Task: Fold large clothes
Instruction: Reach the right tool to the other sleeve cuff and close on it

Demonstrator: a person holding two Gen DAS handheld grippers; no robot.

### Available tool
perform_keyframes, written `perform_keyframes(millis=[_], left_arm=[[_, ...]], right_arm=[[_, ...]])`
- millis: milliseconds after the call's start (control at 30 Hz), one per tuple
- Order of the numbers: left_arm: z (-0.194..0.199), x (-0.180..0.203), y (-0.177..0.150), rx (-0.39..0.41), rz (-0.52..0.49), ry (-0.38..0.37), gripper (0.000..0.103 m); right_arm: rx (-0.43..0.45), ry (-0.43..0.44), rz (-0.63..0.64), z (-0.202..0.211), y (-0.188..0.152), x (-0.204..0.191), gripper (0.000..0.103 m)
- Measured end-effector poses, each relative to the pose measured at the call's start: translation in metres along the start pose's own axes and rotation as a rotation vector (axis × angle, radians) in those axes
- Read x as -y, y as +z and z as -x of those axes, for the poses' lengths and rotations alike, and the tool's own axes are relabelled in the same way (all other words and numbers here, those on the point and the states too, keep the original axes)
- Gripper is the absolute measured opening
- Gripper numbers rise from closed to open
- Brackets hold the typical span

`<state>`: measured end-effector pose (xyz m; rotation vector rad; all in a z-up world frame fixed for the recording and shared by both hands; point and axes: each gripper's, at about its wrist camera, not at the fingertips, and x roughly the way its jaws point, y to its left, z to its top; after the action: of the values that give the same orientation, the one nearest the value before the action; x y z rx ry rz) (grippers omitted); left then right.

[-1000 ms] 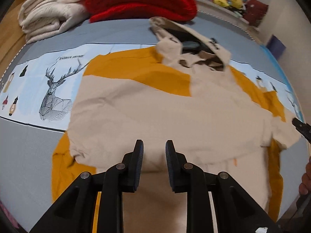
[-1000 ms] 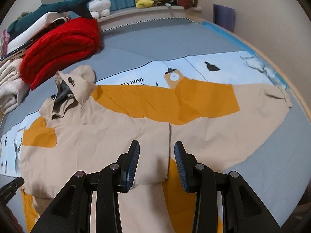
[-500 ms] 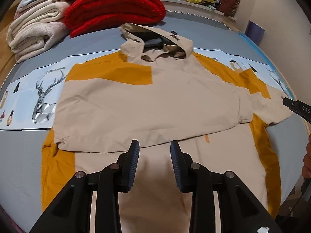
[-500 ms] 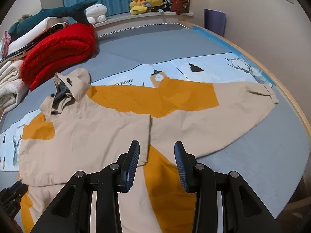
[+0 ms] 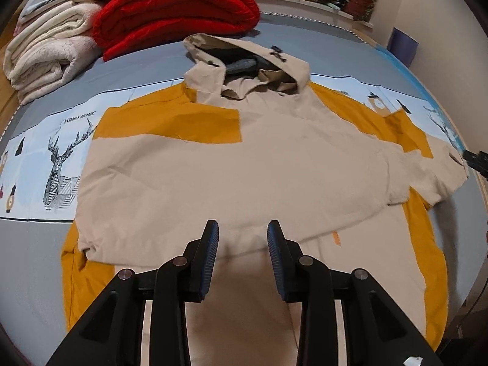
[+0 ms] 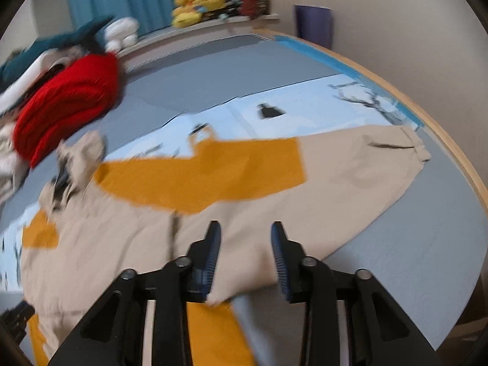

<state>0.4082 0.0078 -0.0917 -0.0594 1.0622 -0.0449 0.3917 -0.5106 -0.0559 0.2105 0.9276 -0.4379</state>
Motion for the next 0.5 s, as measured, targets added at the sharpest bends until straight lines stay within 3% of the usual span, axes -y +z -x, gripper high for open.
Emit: perform_keyframes(millis=[167, 300, 500], left_arm=[[-0.018, -0.011, 0.009, -0.028, 0.032, 0.006, 0.03], [-0.027, -0.012, 0.014, -0.036, 0.027, 0.009, 0.03], [-0.038, -0.012, 0.019, -0.048, 0.032, 0.01, 0.03]], right_arm=[[-0.019, -0.056, -0.116, -0.034, 0.024, 0.074, 0.028], [-0.07, -0.083, -0.226, -0.063, 0.028, 0.132, 0.029], [-0.08, -0.099, -0.295, -0.093, 0.026, 0.196, 0.029]])
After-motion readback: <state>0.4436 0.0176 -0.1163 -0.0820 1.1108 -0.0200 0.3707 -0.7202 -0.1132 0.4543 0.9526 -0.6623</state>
